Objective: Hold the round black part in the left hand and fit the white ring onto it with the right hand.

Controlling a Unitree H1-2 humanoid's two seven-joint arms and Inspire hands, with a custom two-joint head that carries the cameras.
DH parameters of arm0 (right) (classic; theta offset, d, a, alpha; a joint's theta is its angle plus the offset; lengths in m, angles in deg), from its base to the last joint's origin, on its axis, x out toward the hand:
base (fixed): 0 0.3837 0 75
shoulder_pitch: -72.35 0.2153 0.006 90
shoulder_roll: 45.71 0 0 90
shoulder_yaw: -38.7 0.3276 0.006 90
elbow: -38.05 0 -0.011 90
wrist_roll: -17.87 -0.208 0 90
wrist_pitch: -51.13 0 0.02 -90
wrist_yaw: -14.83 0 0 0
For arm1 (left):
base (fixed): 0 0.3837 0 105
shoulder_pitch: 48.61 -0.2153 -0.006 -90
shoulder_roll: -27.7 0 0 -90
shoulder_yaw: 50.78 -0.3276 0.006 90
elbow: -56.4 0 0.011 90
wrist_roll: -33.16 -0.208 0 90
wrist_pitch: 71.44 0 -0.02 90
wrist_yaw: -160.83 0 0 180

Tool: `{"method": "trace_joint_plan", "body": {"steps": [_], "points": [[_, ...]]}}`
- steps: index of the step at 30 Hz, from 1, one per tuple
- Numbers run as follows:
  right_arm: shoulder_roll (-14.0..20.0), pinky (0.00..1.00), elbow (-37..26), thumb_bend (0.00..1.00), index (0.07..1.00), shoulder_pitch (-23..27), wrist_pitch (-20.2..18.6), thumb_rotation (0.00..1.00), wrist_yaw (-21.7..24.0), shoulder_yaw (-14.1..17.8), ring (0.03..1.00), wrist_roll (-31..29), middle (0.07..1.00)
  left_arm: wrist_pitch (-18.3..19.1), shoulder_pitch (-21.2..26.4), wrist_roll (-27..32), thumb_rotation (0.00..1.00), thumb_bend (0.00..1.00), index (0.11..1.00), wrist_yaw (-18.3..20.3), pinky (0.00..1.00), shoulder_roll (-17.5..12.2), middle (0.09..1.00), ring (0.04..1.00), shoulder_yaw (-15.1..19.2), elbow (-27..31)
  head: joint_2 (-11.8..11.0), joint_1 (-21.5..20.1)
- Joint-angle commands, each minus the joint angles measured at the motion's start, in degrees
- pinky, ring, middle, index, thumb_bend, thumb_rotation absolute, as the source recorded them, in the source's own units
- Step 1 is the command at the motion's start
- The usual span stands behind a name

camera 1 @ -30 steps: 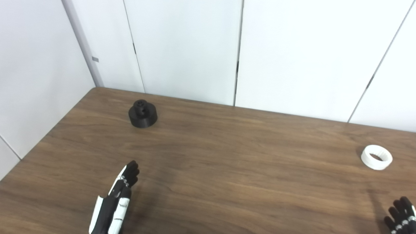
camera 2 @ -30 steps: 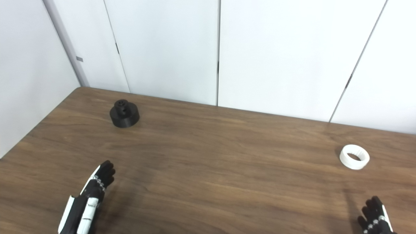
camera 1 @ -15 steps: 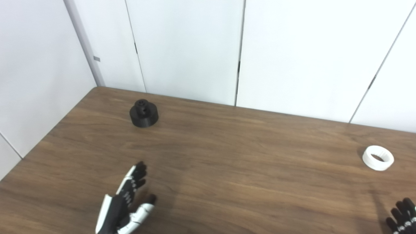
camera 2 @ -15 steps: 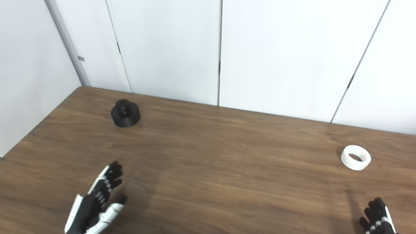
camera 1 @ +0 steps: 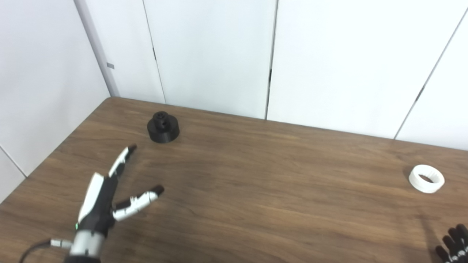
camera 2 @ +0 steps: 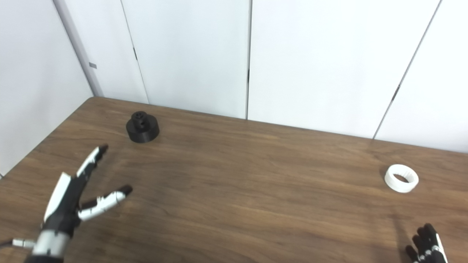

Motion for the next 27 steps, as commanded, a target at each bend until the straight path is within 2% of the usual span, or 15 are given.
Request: {"method": "trace_joint_plan", "body": {"steps": [1,5,8,12,17,21,27], "points": [[0.2,1.0,-0.5,0.69,1.0,0.8,0.9,1.0,-0.3,0.0,1.0,0.2,1.0,1.5,2.2,-1.2,0.41,0.95,0.965,0.3,0.91,-2.6,0.979,0.971,0.9,0.8,0.0,0.0],[-0.3,1.0,-0.7,0.7,1.0,0.9,0.5,1.0,-0.5,0.0,1.0,0.1,1.0,3.0,4.9,-2.4,0.42,0.98,0.965,0.4,0.86,-5.5,0.969,0.943,1.2,-1.4,0.0,-0.2],[-0.4,1.0,-0.7,0.69,1.0,0.9,0.6,1.0,-0.6,-0.1,1.0,0.2,1.0,2.5,6.6,-3.2,0.43,0.97,0.975,0.2,0.92,-7.4,0.989,0.981,1.1,-4.0,0.1,-0.5],[-0.5,1.0,-1.1,0.69,1.0,0.9,0.5,1.0,-0.9,-0.2,1.0,0.5,1.0,3.3,9.3,-5.7,0.43,0.96,0.978,-0.2,0.96,-9.9,0.998,0.998,0.5,-7.8,0.5,-1.1],[-0.4,1.0,-2.0,0.67,1.0,0.7,-0.5,1.0,-1.5,-0.1,1.0,0.7,1.0,1.8,14.1,-7.7,0.49,0.98,0.961,-2.0,1.0,-12.4,1.0,1.0,-0.5,-16.2,0.8,-1.1],[-0.3,1.0,-2.0,0.68,1.0,0.6,-0.5,1.0,-1.2,-0.1,1.0,0.4,1.0,0.6,18.6,-11.7,0.53,1.0,0.937,-4.7,1.0,-14.7,0.983,1.0,-2.7,-24.0,0.9,-1.2],[-0.3,1.0,-1.6,0.67,0.997,0.7,-0.2,1.0,-1.0,-0.1,1.0,0.1,1.0,-3.1,25.2,-14.0,0.49,1.0,0.909,-8.9,1.0,-17.2,0.981,1.0,-5.8,-36.2,0.9,-1.2]]}}
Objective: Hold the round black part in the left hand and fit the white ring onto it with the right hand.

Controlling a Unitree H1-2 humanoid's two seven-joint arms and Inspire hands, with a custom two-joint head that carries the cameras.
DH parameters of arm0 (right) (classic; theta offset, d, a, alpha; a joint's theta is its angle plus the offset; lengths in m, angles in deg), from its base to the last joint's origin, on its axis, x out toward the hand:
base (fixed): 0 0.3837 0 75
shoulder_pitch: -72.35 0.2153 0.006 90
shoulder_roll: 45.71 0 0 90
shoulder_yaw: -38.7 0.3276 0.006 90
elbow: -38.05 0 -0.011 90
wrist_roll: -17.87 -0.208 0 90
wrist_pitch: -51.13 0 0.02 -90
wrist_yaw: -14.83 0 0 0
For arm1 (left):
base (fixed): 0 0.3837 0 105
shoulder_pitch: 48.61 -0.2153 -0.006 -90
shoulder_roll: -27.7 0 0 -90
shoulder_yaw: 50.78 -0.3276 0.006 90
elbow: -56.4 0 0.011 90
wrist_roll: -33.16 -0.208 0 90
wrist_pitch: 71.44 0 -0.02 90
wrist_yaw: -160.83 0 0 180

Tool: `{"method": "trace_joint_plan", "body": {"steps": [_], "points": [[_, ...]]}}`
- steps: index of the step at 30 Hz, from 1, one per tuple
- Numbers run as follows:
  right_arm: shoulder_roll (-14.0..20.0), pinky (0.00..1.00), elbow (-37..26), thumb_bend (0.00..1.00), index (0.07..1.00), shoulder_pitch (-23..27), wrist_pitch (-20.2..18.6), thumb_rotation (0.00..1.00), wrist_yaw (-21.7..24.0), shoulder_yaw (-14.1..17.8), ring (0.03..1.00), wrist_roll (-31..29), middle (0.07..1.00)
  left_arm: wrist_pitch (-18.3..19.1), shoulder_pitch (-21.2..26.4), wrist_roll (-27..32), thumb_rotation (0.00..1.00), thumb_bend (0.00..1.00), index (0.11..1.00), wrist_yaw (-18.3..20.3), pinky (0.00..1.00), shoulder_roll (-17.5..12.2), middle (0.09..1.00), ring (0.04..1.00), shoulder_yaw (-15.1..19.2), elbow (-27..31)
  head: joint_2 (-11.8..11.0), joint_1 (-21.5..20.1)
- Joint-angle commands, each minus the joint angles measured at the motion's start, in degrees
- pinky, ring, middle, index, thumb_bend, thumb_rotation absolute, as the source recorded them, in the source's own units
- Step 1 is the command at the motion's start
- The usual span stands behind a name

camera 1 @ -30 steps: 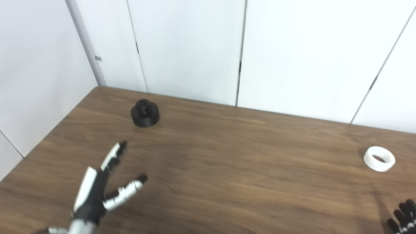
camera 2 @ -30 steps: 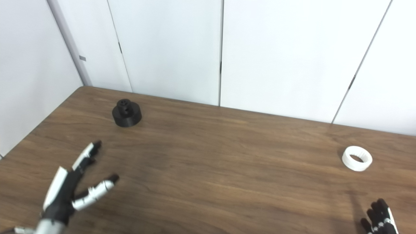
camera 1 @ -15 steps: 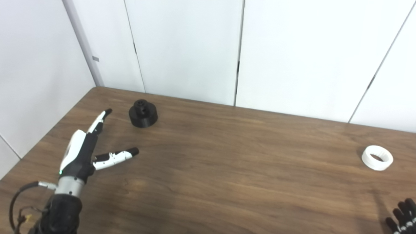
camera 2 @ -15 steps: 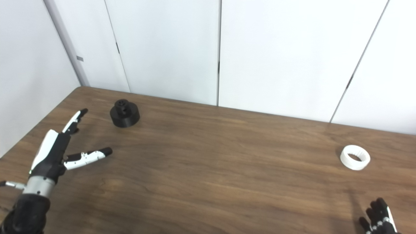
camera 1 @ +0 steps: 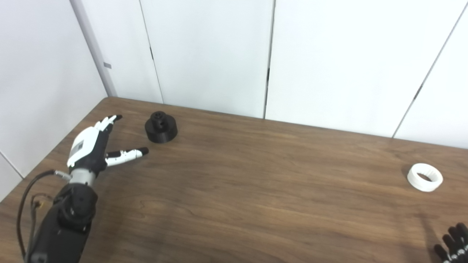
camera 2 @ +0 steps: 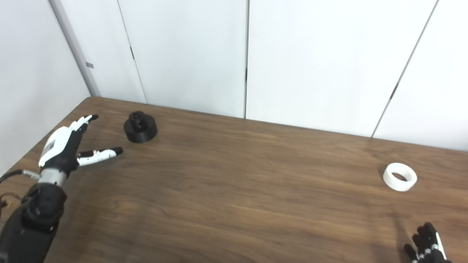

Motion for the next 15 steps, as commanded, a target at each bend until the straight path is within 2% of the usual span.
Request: {"method": "trace_joint_plan", "body": {"steps": [1,9,15], "points": [[0.4,1.0,-1.1,0.68,0.996,0.6,0.3,1.0,0.0,0.0,1.0,-0.2,1.0,-2.6,4.7,-2.0,0.52,1.0,0.907,-3.3,1.0,-3.2,0.984,1.0,-1.1,-3.0,0.1,0.0],[0.1,1.0,-1.1,0.67,0.99,0.7,0.2,1.0,-0.3,-0.1,1.0,0.2,0.999,-1.0,12.7,-4.2,0.56,1.0,0.89,-3.9,1.0,-4.0,1.0,1.0,-6.6,-12.3,0.0,-0.4],[-0.1,1.0,-1.6,0.67,0.987,0.6,-0.6,1.0,-0.6,-0.1,1.0,0.1,0.994,0.8,16.6,-5.9,0.58,1.0,0.874,-5.7,1.0,-3.7,0.989,1.0,-9.9,-17.0,0.1,-0.4]]}}
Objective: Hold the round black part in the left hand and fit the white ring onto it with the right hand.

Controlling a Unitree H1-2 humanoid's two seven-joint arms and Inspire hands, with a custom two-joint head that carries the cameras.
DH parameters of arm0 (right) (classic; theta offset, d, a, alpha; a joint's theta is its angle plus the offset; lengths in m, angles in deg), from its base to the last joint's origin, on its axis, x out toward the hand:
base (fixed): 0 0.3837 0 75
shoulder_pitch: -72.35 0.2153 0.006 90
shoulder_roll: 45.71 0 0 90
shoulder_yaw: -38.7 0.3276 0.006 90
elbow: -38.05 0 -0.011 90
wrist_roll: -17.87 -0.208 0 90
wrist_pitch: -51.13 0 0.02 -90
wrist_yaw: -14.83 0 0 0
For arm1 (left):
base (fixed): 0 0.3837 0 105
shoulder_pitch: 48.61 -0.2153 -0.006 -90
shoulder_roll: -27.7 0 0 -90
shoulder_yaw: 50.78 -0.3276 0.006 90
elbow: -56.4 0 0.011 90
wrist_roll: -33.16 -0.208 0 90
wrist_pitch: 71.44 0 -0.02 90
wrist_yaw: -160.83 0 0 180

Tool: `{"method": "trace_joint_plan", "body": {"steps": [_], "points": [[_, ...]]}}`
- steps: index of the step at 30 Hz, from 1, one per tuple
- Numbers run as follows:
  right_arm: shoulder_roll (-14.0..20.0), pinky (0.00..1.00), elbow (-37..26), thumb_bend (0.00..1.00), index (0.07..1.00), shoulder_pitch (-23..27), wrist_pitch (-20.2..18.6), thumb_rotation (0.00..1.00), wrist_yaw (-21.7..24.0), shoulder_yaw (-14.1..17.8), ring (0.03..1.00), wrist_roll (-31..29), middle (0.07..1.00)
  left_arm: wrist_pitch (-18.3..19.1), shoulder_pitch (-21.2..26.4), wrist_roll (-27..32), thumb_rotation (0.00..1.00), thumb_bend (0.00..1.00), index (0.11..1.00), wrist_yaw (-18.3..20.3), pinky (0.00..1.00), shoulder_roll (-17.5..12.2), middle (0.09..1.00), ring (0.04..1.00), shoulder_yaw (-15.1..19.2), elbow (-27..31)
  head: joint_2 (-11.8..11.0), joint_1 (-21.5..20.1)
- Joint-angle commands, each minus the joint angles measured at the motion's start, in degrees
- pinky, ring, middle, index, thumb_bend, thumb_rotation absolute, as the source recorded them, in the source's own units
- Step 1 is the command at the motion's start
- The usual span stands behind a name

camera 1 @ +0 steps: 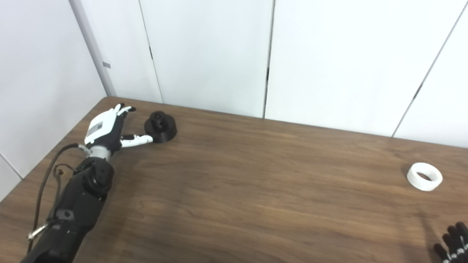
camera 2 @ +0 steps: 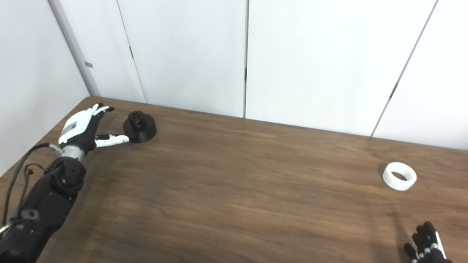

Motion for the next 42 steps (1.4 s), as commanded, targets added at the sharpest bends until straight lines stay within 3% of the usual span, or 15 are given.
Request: {"method": "trace_joint_plan", "body": {"steps": [1,14,33,42], "points": [[0.6,1.0,-1.3,0.66,0.988,0.6,-0.5,1.0,-0.1,-0.1,1.0,0.1,0.995,0.5,4.0,-1.5,0.58,1.0,0.87,-2.3,1.0,-1.8,0.987,1.0,-0.5,-0.3,0.0,-0.1],[0.8,1.0,-1.5,0.64,0.99,0.0,-0.1,1.0,0.2,-0.1,1.0,0.0,0.991,2.1,8.4,-0.8,0.56,1.0,0.855,-2.4,1.0,-0.3,0.994,1.0,-5.5,-7.7,0.3,-0.4],[1.3,1.0,-1.2,0.68,0.981,-0.1,0.4,1.0,0.5,0.0,1.0,0.0,0.985,3.7,9.6,0.6,0.59,1.0,0.865,-2.7,1.0,0.5,0.996,1.0,-6.5,-10.9,0.5,0.1],[1.1,1.0,-1.7,0.63,0.974,-0.2,0.1,1.0,0.3,-0.3,1.0,0.8,0.981,6.2,12.1,3.8,0.56,1.0,0.856,-1.2,1.0,2.1,0.986,1.0,-6.0,-12.7,0.6,-0.5]]}}
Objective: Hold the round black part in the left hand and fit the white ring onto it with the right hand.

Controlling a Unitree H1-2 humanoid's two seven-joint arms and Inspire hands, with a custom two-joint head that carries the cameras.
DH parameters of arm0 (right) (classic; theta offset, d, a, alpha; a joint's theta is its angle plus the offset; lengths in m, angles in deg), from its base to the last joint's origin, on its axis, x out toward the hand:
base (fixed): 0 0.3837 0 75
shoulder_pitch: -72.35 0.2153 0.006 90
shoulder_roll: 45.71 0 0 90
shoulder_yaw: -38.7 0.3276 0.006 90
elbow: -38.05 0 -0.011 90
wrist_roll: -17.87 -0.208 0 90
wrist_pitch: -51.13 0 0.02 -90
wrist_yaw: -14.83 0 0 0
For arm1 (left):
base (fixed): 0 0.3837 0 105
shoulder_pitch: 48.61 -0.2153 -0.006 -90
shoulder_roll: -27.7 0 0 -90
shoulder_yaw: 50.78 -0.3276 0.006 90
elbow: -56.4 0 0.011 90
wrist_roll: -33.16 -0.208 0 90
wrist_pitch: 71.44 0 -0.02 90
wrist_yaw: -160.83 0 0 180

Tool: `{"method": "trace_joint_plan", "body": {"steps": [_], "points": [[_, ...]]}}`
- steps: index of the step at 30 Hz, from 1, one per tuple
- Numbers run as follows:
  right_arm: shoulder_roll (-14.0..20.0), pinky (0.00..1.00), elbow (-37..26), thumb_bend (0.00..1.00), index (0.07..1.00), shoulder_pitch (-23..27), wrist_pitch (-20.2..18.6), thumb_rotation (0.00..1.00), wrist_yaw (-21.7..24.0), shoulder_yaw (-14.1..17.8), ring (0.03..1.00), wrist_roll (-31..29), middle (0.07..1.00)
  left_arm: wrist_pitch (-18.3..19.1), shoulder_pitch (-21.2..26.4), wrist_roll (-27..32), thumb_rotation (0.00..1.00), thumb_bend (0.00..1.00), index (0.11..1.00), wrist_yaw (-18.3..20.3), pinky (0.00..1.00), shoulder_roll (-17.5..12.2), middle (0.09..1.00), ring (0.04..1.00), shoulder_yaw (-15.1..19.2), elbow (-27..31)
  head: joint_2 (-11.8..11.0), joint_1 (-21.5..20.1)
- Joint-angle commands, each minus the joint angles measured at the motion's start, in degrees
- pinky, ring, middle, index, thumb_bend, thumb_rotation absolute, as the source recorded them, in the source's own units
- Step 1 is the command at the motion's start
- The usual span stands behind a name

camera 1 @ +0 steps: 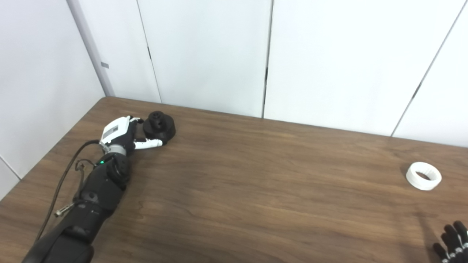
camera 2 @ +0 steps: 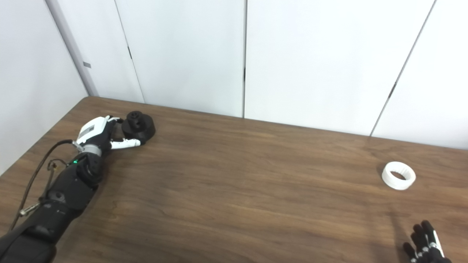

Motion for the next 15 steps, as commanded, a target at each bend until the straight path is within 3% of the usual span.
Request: {"method": "trace_joint_plan", "body": {"steps": [1,15], "points": [[0.7,1.0,-1.5,0.62,0.975,0.1,0.0,1.0,0.1,-0.2,1.0,0.3,0.982,-0.7,4.3,0.4,0.56,1.0,0.853,-0.9,1.0,-0.8,0.985,1.0,0.2,0.0,0.1,0.0],[0.1,1.0,-2.4,0.6,0.968,-0.3,-0.4,1.0,-0.5,-0.3,1.0,1.0,0.973,-1.7,6.4,1.5,0.57,1.0,0.862,-1.5,1.0,0.5,0.966,1.0,-1.5,-2.8,0.4,-0.4]]}}
